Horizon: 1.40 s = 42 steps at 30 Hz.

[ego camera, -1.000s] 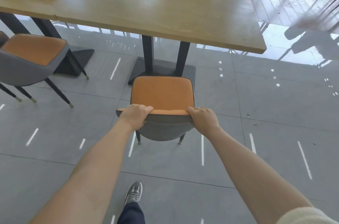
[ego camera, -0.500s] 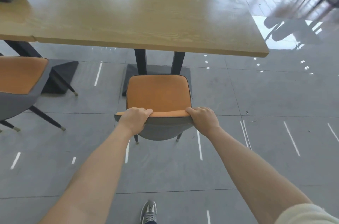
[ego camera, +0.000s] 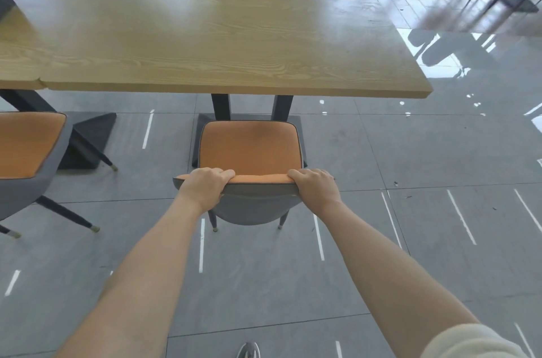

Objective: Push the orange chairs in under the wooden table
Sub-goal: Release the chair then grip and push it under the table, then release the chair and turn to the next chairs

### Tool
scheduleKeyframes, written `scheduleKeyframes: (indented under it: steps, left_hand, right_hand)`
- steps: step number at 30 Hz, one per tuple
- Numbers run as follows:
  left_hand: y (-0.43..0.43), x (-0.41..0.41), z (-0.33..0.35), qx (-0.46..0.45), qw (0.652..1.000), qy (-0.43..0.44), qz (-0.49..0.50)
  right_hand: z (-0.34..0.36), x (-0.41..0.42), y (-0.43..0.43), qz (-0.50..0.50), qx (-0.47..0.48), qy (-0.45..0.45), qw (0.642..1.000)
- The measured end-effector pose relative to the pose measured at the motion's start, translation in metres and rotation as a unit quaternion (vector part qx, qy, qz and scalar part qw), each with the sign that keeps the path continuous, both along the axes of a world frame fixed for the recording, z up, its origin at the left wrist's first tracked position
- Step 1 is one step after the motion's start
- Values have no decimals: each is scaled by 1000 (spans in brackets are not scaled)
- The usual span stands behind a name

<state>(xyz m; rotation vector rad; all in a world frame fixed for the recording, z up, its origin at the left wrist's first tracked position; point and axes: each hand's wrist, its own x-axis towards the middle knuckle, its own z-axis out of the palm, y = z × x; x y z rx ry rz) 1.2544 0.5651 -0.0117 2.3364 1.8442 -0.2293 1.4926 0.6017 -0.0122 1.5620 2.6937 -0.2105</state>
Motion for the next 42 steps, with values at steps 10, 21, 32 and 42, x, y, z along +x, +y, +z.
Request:
scheduleKeyframes:
  steps: [10,21,32,42]
  left_hand:
    - [17,-8,-3,16,1000,-6,-15]
    - [8,-1,9,-23,999,20,13]
    - [65,79,53,73,997,-17,30]
    - [200,241,100,135,988,-50,50]
  right_hand:
    - [1,-6,14,-8,-3,6,1000]
    - [6,-3,3,-51,-49,21,997]
    - [49,62,41,-95,-89,76,989]
    - [103,238,173,-160,-36,83,983]
